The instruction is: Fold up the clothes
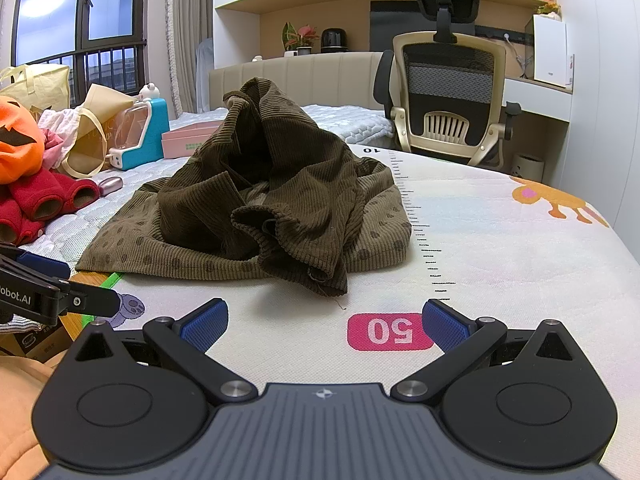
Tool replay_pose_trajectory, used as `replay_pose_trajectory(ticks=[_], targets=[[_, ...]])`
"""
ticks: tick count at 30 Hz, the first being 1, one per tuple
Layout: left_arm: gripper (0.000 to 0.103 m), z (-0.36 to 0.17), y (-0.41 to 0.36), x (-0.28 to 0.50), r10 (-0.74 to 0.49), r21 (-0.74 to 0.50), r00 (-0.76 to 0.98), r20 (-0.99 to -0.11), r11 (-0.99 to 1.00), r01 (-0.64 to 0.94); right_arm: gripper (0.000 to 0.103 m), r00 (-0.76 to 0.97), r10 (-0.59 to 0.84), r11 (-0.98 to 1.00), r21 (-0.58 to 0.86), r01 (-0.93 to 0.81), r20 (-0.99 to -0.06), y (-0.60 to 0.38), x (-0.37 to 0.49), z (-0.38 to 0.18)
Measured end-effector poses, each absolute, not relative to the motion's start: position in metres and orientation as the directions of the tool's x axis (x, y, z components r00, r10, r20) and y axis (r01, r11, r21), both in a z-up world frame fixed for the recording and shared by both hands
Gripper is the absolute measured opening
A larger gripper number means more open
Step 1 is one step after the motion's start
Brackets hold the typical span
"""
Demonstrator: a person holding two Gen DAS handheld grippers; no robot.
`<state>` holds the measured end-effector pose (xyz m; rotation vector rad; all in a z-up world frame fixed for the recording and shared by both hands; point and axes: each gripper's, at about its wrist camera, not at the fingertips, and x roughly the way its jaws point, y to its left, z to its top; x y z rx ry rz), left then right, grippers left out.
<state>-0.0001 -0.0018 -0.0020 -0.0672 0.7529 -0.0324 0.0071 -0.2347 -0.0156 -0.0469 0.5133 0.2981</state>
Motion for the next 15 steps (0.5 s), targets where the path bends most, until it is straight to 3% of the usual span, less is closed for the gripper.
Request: replay_pose_trajectory(ticks=[8,12,15], targets=[[0.103,0.004,0.001,0.020,-0.079,-0.067,0.719,-0.690,0.997,0.046,0.103,0.801,0.312,0.939,0.040,-0.341,-0.511,-0.236,0.022,0.003],[0.103,0.018,0.006,0.048,-0.133,-0.132,0.727,-0.674,0.990,0.058,0.103,0.732,0.388,0.920,0.185,-0.346,-0.560,-0.248,0.059,0.020],[0.103,0.026,0.005,0.068,-0.131,-0.108,0.736,-0.665,0.991,0.078,0.103,0.671,0.448,0.894,0.297,-0.335,-0.591,-0.256,0.092,0.026]])
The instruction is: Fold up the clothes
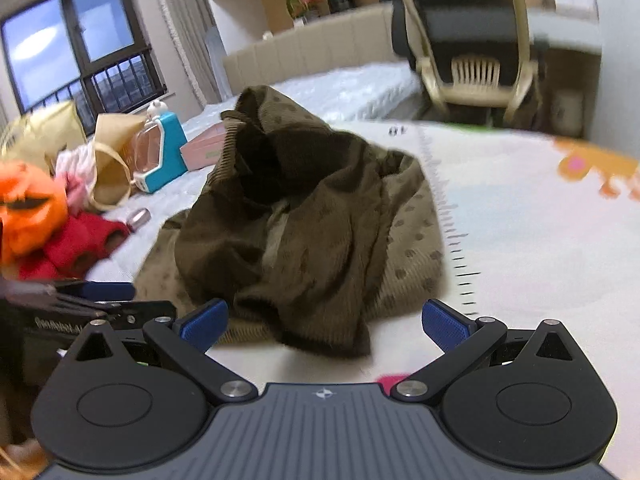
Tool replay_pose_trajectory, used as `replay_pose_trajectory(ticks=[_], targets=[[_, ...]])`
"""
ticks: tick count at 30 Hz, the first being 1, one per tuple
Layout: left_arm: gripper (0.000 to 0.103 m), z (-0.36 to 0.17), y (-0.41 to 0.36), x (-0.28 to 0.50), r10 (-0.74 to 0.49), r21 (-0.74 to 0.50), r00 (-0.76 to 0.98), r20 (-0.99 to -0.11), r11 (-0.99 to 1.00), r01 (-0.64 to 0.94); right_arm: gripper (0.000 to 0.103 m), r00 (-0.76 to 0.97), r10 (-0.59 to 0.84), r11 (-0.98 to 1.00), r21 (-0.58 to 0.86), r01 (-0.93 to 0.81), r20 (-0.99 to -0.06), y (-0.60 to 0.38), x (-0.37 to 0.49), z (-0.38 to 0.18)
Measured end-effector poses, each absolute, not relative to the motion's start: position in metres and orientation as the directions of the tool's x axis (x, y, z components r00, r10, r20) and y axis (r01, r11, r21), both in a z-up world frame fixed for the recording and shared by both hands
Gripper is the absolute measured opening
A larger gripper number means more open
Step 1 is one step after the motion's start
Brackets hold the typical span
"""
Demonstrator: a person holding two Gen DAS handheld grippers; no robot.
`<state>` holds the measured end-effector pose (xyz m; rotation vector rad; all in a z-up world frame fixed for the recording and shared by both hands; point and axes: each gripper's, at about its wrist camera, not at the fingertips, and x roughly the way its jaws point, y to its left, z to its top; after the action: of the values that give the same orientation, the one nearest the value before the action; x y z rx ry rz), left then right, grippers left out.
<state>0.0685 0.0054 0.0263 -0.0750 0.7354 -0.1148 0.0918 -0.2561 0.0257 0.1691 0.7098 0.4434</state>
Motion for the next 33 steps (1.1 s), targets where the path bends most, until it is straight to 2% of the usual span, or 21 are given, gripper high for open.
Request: replay_pose_trajectory(ticks=[4,10,13,18,21,23,26,27,29,30,31,33], targets=[[0.103,0.031,0.002,0.098,-0.094,-0.020,0.748,-0.657,0.994,0.107,0.103,0.628,0.457,0.889,0.335,-0.310,-0.630,-0.254,0.139,0.025],[0.103,0.020,0.017,0.150,-0.161,-0.055,0.716,-0.680,0.984,0.169,0.103,0.603,0.379,0.916,0.194,-0.351,-0.702,-0.225,0.208,0.010],[0.103,0.021,0.036,0.172,-0.212,-0.107,0.725,-0.655,0.976,0.188,0.103,0.550,0.375,0.919,0.221,-0.327,-0.746,-0.221,0.232,-0.012],[0.103,0.029,0.080,0.192,-0.208,-0.118,0.810,-0.549,0.978,0.171,0.103,0.620,0.378,0.922,0.217,-0.321,-0.688,-0.224,0.219,-0.022],[0.103,0.013,0.097,0.207,-0.177,-0.097,0.791,-0.585,0.984,0.148,0.103,0.621,0.338,0.921,0.115,-0.371,-0.707,-0.212,0.214,-0.024],[0.103,0.004,0.107,0.211,-0.170,-0.101,0.775,-0.609,0.985,0.137,0.103,0.590,0.368,0.894,0.099,-0.437,-0.719,-0.210,0.217,-0.020],[0.103,-0.001,0.119,0.210,-0.165,-0.096,0.759,-0.630,0.986,0.135,0.103,0.634,0.411,0.877,0.095,-0.471,-0.655,-0.222,0.228,0.003],[0.103,-0.005,0.125,0.212,-0.160,-0.096,0.746,-0.646,0.987,0.128,0.098,0.662,0.404,0.881,0.074,-0.468,-0.632,-0.225,0.234,0.012],[0.103,-0.010,0.135,0.220,-0.152,-0.105,0.727,-0.670,0.988,0.110,0.079,0.692,0.392,0.885,0.042,-0.464,-0.607,-0.230,0.251,0.025],[0.103,-0.012,0.139,0.226,-0.151,-0.115,0.721,-0.676,0.988,0.099,0.063,0.686,0.386,0.884,0.036,-0.466,-0.616,-0.230,0.264,0.027],[0.103,-0.013,0.143,0.231,-0.158,-0.137,0.720,-0.676,0.987,0.087,0.058,0.676,0.381,0.888,0.046,-0.458,-0.630,-0.229,0.279,0.026],[0.103,-0.016,0.146,0.239,-0.179,-0.184,0.720,-0.670,0.980,0.073,0.058,0.684,0.372,0.901,0.069,-0.428,-0.628,-0.226,0.305,0.017]])
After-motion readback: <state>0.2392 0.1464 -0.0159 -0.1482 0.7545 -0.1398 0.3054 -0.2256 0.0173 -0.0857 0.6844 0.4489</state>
